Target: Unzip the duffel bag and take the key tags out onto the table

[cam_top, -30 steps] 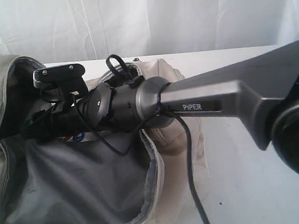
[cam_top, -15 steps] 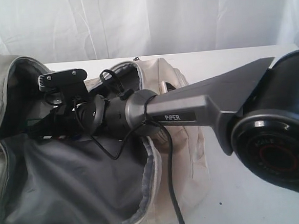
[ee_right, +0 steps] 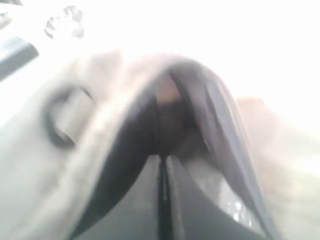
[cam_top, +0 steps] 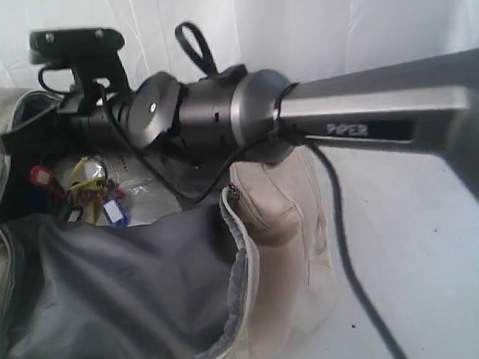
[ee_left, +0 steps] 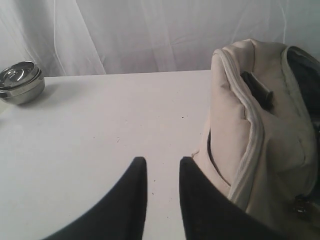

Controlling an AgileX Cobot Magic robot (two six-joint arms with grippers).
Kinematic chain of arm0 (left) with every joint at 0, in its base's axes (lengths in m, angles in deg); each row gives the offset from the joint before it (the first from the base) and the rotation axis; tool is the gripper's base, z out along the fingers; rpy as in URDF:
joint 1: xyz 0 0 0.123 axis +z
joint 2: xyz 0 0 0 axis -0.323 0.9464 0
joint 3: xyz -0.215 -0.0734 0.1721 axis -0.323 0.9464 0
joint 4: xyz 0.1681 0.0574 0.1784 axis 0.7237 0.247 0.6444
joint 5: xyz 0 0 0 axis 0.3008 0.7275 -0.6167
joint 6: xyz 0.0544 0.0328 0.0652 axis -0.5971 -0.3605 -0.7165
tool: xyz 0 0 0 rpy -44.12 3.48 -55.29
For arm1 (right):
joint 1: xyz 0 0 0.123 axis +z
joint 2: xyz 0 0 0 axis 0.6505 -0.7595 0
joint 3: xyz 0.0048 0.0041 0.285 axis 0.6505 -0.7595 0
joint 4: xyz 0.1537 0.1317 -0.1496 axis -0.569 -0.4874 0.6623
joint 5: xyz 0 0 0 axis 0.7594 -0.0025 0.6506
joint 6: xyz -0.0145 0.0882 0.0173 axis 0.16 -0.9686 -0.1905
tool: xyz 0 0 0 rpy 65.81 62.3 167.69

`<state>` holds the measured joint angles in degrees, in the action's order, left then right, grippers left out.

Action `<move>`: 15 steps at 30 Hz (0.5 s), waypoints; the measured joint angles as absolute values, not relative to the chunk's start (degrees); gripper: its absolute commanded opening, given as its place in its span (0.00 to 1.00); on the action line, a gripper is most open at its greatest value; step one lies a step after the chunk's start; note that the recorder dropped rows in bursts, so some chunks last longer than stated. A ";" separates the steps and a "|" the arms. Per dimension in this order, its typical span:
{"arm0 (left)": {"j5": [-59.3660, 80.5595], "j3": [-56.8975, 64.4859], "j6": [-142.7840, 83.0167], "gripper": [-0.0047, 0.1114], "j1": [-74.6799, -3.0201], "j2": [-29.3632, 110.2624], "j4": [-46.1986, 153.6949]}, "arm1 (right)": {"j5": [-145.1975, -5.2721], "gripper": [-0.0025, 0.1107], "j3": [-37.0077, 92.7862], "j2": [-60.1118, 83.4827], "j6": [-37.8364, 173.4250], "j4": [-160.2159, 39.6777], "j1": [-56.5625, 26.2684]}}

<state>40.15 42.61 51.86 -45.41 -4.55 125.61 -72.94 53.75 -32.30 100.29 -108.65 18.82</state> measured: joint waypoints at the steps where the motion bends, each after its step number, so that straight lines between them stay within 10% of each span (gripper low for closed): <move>1: 40.15 42.61 51.86 0.29 -45.41 -4.55 125.61 | -72.94 0.02 53.75 -30.82 100.90 -108.65 18.82; 15: 39.94 42.61 51.73 0.29 -45.41 -4.55 125.38 | -77.04 0.02 53.75 -10.41 110.26 -108.16 18.28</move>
<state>39.94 42.61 51.73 -45.41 -4.55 125.38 -77.04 53.75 -10.41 110.26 -108.16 18.28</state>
